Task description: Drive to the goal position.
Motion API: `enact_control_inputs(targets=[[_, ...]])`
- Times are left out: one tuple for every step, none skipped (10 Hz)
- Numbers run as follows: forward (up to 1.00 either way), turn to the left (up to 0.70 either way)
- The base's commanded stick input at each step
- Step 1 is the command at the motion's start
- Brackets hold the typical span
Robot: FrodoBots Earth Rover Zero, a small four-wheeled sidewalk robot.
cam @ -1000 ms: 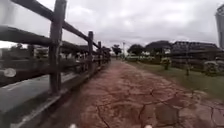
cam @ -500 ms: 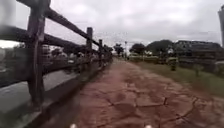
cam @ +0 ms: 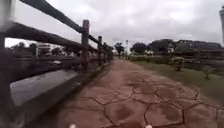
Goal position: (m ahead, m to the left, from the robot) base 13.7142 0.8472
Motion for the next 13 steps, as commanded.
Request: enact_control_inputs(targets=[[0.85,-0.33],[0.85,-0.33],[0.85,-0.33],[0.85,0.02],[0.85,0.02],[0.85,0.01],[0.85,0.01],[0.85,0.01],[0.85,0.01],[0.85,0.01],[0.85,0.01],[0.85,0.01],[0.85,0.01]])
